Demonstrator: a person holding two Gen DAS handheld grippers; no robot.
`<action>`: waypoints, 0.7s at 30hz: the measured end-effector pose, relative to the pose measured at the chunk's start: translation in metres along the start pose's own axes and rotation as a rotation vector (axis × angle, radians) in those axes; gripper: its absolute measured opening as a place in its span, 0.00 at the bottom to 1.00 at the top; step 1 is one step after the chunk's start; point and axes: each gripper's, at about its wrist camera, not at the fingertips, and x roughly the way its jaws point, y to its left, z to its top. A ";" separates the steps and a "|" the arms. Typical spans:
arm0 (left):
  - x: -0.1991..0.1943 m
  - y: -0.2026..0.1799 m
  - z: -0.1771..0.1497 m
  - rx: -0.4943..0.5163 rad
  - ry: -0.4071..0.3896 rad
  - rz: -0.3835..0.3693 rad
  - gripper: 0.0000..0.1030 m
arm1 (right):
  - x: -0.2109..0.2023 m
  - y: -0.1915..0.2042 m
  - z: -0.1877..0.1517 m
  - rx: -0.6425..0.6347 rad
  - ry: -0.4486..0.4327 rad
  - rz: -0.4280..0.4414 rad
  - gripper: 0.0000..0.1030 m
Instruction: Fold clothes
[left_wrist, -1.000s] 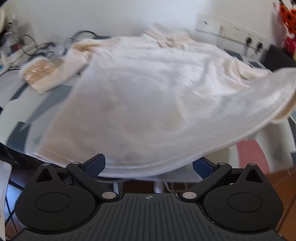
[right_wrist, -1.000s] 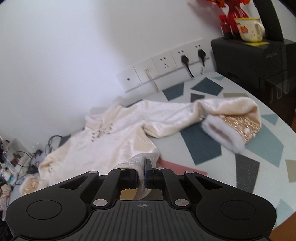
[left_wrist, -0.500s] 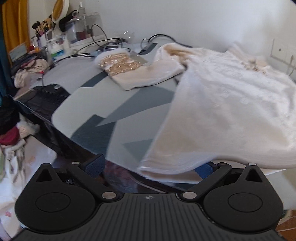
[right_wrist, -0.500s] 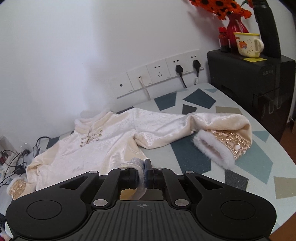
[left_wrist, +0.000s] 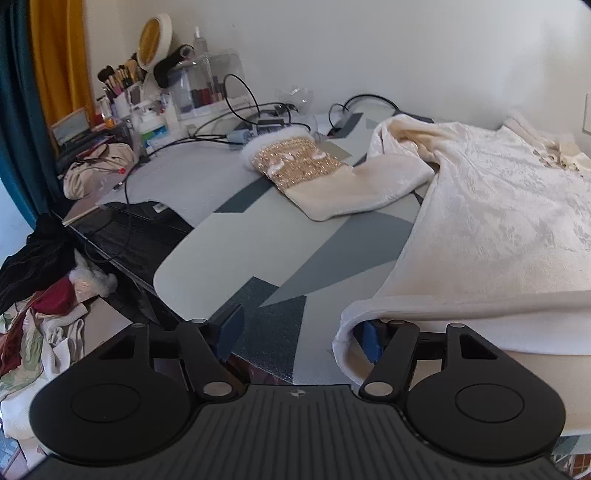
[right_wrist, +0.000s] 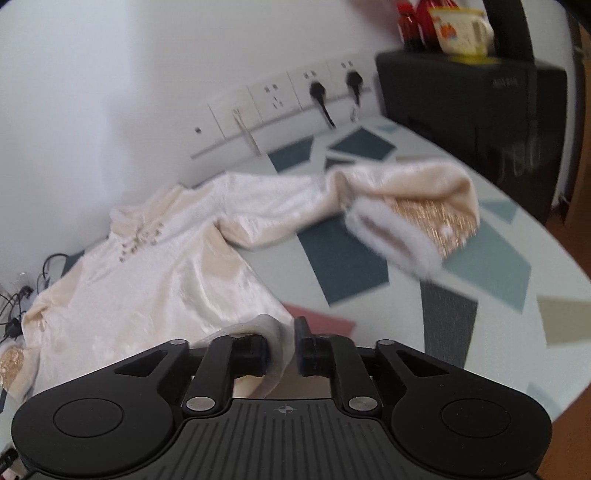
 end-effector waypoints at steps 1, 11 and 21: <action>0.001 -0.001 -0.001 0.007 0.003 -0.001 0.63 | 0.002 -0.003 -0.006 0.009 0.014 -0.005 0.19; 0.001 -0.010 -0.005 0.084 0.011 -0.048 0.36 | -0.001 -0.022 -0.048 0.007 0.091 -0.066 0.29; -0.022 0.003 0.014 0.032 -0.048 -0.135 0.23 | -0.058 -0.026 -0.030 0.044 -0.112 -0.012 0.05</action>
